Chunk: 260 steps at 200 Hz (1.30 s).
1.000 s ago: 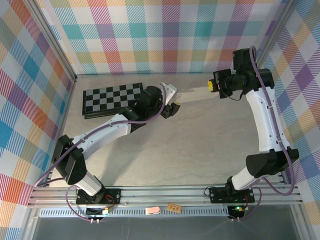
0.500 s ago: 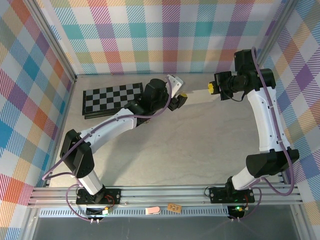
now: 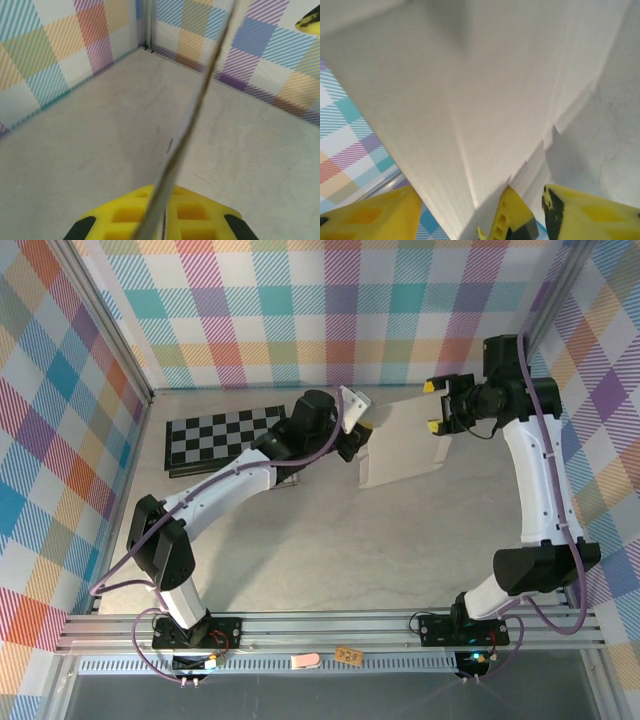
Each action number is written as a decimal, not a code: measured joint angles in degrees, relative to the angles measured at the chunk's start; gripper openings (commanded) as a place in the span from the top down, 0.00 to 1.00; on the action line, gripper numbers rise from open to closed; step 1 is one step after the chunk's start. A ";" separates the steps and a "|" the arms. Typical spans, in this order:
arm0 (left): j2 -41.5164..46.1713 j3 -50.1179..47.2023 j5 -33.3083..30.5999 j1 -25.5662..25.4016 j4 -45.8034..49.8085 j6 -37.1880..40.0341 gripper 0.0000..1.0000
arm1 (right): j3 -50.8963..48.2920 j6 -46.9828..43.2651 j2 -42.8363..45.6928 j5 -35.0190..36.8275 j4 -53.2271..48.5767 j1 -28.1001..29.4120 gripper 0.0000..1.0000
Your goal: Fold the paper box
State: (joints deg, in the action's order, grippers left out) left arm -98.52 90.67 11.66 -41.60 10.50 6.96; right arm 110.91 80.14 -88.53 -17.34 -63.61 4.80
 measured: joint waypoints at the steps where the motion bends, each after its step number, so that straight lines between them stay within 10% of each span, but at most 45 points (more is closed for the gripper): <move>1: 0.00 0.17 0.11 0.09 0.17 -0.24 1.00 | 0.02 -0.07 0.11 0.13 0.17 0.02 0.30; 98: 0.63 -1.16 18.75 14.51 18.40 -18.36 1.00 | -5.68 -2.32 4.72 3.19 8.15 6.12 0.26; 186: 0.90 -18.10 12.55 10.38 9.44 -5.79 1.00 | -37.22 -0.24 5.14 1.86 32.13 13.29 0.28; 260: 1.55 -26.29 5.60 7.19 -3.91 -5.20 1.00 | -39.23 3.63 0.24 2.95 41.16 16.46 0.36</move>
State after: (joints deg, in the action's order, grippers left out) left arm -96.97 64.38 17.26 -34.41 6.59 1.76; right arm 71.68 83.77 -88.29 -14.39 -22.46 21.26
